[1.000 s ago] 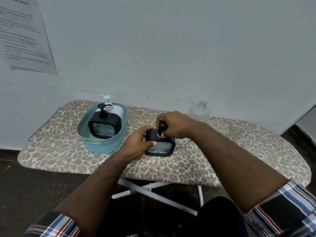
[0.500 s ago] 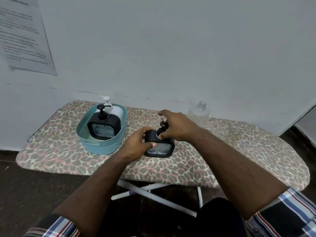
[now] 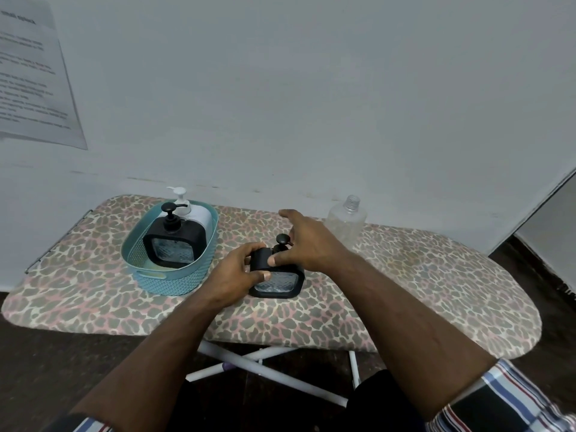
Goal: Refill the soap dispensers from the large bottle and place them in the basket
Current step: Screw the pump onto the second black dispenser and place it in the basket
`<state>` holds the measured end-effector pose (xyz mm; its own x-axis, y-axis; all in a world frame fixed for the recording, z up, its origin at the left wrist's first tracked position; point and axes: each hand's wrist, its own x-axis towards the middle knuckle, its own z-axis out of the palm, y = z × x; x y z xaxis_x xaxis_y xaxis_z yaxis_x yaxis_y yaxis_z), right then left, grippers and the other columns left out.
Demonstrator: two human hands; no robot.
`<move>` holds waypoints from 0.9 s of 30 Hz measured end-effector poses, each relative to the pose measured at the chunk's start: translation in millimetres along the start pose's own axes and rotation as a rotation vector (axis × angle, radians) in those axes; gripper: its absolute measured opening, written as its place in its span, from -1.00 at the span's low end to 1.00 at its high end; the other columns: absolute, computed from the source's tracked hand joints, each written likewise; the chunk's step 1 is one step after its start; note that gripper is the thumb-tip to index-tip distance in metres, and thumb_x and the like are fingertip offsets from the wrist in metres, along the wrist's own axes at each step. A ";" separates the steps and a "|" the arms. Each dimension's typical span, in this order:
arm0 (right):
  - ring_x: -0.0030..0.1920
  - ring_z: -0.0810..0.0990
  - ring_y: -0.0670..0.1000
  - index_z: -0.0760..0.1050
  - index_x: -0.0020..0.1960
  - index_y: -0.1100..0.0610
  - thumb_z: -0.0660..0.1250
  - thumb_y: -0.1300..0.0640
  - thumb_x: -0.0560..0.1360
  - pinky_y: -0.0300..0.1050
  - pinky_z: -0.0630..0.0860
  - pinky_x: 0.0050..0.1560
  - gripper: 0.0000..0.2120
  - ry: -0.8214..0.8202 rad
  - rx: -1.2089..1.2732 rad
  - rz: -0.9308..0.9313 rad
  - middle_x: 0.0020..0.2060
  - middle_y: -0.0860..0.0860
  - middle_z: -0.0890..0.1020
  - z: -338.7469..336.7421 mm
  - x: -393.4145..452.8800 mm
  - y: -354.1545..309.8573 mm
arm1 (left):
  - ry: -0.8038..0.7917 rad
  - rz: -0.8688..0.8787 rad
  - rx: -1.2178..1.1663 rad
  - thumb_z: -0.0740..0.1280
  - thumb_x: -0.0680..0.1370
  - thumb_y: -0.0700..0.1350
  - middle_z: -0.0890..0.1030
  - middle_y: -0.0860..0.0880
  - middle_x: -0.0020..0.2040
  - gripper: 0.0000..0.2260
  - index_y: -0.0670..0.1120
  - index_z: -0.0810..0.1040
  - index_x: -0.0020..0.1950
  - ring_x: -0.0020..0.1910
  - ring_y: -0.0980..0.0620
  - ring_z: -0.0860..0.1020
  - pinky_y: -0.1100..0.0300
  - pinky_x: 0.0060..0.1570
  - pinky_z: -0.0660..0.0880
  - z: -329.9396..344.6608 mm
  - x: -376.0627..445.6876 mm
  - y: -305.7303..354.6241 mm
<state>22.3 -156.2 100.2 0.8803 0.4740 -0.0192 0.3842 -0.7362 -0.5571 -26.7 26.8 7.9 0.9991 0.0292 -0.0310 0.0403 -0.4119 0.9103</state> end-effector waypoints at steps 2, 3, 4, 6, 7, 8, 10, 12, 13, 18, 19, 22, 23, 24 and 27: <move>0.05 0.54 -0.03 0.23 0.57 0.00 0.58 0.12 0.38 -0.17 0.41 0.00 -0.13 -0.053 0.001 -0.033 0.05 -0.06 0.55 -2.4 0.9 -2.6 | 0.002 0.005 -0.009 0.51 0.51 -0.23 0.61 0.10 0.22 -0.54 0.08 0.50 0.34 0.27 0.13 0.55 0.22 0.12 0.54 0.3 -0.1 0.1; 0.05 0.54 -0.05 0.27 0.56 0.00 0.56 0.15 0.40 -0.18 0.42 0.01 -0.19 -0.055 -0.028 -0.041 0.05 -0.06 0.58 -2.3 0.9 -4.7 | -0.002 0.009 -0.016 0.51 0.51 -0.24 0.61 0.10 0.22 -0.54 0.09 0.50 0.33 0.27 0.13 0.55 0.25 0.09 0.52 0.6 -0.1 0.2; 0.06 0.55 -0.06 0.31 0.54 0.02 0.54 0.13 0.41 -0.18 0.44 0.02 -0.24 -0.036 -0.065 -0.043 0.07 -0.04 0.61 -0.7 1.0 -6.5 | -0.004 0.015 -0.019 0.51 0.51 -0.25 0.62 0.10 0.22 -0.54 0.09 0.50 0.33 0.27 0.13 0.55 0.27 0.07 0.52 1.0 0.1 -0.4; 0.13 0.60 0.00 0.35 0.49 0.06 0.52 0.03 0.44 -0.10 0.53 0.05 -0.32 0.048 -0.163 -0.033 0.15 0.00 0.65 4.9 0.9 -9.8 | -0.007 0.022 -0.017 0.51 0.51 -0.25 0.62 0.09 0.22 -0.54 0.10 0.50 0.32 0.27 0.11 0.55 0.27 0.07 0.52 1.5 0.1 -0.8; 0.16 0.61 0.05 0.36 0.47 0.08 0.50 -0.04 0.45 -0.05 0.56 0.07 -0.34 0.085 -0.213 -0.024 0.16 0.01 0.66 7.7 0.1 -11.3 | -0.006 0.023 -0.018 0.51 0.51 -0.26 0.62 0.08 0.23 -0.54 0.09 0.50 0.32 0.28 0.10 0.55 0.25 0.09 0.53 1.5 0.3 -1.5; 0.16 0.61 0.08 0.35 0.46 0.09 0.48 -0.08 0.45 -0.02 0.57 0.06 -0.34 0.098 -0.246 -0.017 0.17 0.02 0.66 9.8 -0.2 -12.8 | -0.005 0.025 -0.026 0.51 0.51 -0.27 0.63 0.06 0.23 -0.54 0.09 0.51 0.32 0.28 0.08 0.56 0.20 0.13 0.55 1.7 0.7 -1.9; 0.16 0.59 0.09 0.27 0.51 0.09 0.52 -0.05 0.42 -0.04 0.54 0.03 -0.24 0.018 -0.206 -0.028 0.18 0.03 0.61 8.8 0.6 -16.1 | -0.006 0.027 -0.035 0.51 0.50 -0.28 0.63 0.05 0.22 -0.54 0.09 0.51 0.30 0.28 0.05 0.57 0.11 0.20 0.56 1.3 1.7 -2.9; 0.16 0.56 0.05 0.20 0.57 0.05 0.53 0.11 0.41 -0.13 0.47 0.01 -0.17 -0.116 -0.100 -0.070 0.21 0.04 0.56 1.5 0.7 -18.8 | -0.003 0.025 -0.022 0.52 0.49 -0.27 0.63 0.05 0.22 -0.53 0.10 0.51 0.30 0.28 0.05 0.56 0.05 0.26 0.55 1.0 2.3 -3.5; 0.13 0.56 0.04 0.20 0.57 0.03 0.50 0.18 0.43 -0.16 0.45 -0.02 -0.20 -0.155 -0.075 -0.090 0.21 0.03 0.56 -2.2 0.3 -19.2 | -0.003 0.022 -0.019 0.52 0.49 -0.26 0.63 0.05 0.22 -0.53 0.09 0.52 0.32 0.28 0.06 0.57 0.01 0.27 0.56 1.0 2.6 -3.9; 0.04 0.61 0.08 0.22 0.56 0.01 0.44 0.20 0.48 -0.06 0.54 -0.02 -0.28 -0.018 -0.178 -0.078 0.02 0.06 0.64 6.1 -4.2 -15.4 | -0.011 0.014 -0.032 0.50 0.50 -0.28 0.63 0.05 0.22 -0.53 0.05 0.52 0.34 0.28 0.07 0.57 0.16 0.14 0.58 2.3 2.0 -3.2; 0.02 0.61 0.09 0.19 0.57 0.01 0.46 0.15 0.47 -0.03 0.56 -0.01 -0.25 0.011 -0.209 -0.081 -0.01 0.06 0.64 9.3 -4.5 -14.7 | -0.015 0.017 -0.027 0.51 0.50 -0.27 0.62 0.04 0.23 -0.53 0.06 0.51 0.34 0.28 0.07 0.56 0.22 0.09 0.56 2.5 1.8 -2.6; 0.02 0.58 0.05 0.10 0.60 -0.01 0.53 0.18 0.40 -0.08 0.52 -0.04 -0.09 -0.057 -0.126 -0.087 0.04 0.04 0.59 8.1 -2.3 -10.5 | -0.010 0.022 -0.006 0.52 0.50 -0.23 0.61 0.05 0.25 -0.53 0.09 0.50 0.33 0.29 0.08 0.54 0.18 0.16 0.54 2.2 1.6 -2.4; 0.06 0.57 0.04 0.08 0.61 -0.02 0.53 0.23 0.40 -0.11 0.49 -0.02 -0.06 -0.105 -0.092 -0.091 0.11 0.03 0.57 5.7 -1.1 -7.9 | -0.005 0.019 -0.003 0.53 0.50 -0.23 0.61 0.06 0.25 -0.53 0.09 0.51 0.33 0.30 0.07 0.55 0.12 0.23 0.54 1.8 1.8 -3.0; 0.10 0.56 0.04 0.08 0.61 -0.04 0.51 0.26 0.41 -0.13 0.47 0.01 -0.07 -0.137 -0.084 -0.091 0.16 0.02 0.56 3.9 -0.2 -5.2 | -0.002 0.014 -0.002 0.53 0.49 -0.22 0.62 0.07 0.25 -0.53 0.08 0.52 0.34 0.31 0.06 0.55 0.08 0.27 0.54 1.7 1.6 -3.2; 0.12 0.59 0.06 0.11 0.59 -0.06 0.45 0.27 0.48 -0.13 0.46 0.01 -0.17 -0.107 -0.086 -0.064 0.13 0.01 0.60 7.8 -2.8 -2.7 | 0.010 0.018 0.018 0.53 0.49 -0.22 0.62 0.07 0.24 -0.52 0.07 0.52 0.35 0.30 0.06 0.56 0.04 0.30 0.53 1.5 1.1 -3.4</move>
<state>16.7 -151.8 95.2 0.8204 0.5665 -0.0774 0.4647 -0.7396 -0.4869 -25.7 26.8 4.1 0.9995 0.0303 -0.0106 0.0226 -0.4285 0.9033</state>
